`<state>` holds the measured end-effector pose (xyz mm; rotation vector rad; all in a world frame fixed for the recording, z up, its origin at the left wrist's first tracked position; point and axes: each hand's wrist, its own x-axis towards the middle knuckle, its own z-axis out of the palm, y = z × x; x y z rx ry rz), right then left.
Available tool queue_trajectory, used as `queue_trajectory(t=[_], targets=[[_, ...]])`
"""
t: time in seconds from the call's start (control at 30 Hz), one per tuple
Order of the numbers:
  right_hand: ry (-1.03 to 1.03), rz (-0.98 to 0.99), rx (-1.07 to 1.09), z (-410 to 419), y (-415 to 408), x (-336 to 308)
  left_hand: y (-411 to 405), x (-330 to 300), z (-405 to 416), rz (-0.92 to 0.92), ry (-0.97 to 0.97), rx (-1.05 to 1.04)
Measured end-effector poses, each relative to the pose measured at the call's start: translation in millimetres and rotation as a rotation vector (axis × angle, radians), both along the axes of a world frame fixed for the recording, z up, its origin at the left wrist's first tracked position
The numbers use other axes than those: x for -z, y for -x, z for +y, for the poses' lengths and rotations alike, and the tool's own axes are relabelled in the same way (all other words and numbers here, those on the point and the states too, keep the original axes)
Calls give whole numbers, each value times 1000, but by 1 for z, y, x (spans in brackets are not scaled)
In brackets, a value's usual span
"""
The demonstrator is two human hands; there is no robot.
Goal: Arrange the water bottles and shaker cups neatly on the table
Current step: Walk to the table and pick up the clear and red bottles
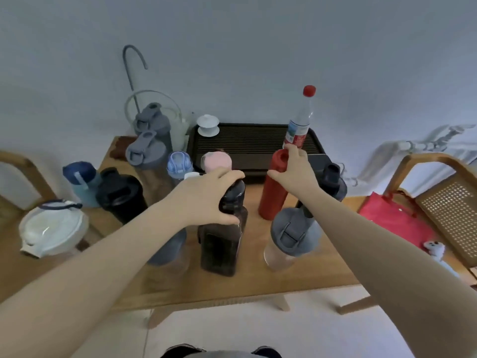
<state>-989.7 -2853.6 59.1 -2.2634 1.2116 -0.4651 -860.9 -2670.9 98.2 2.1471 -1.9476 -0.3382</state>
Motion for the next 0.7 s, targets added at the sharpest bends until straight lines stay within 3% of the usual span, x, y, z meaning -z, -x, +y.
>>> queue_trajectory(t=[0.3, 0.4, 0.57, 0.7], targets=[[68, -134, -7, 2, 11, -7, 9, 13, 1, 410, 213, -270], [147, -414, 44, 12, 16, -36, 15, -8, 0, 554, 423, -287], [182, -790, -50, 25, 11, -119, 11, -79, -16, 838, 780, -332], [243, -1003, -167, 38, -9, -177, -10, -136, -12, 866, 931, -293]])
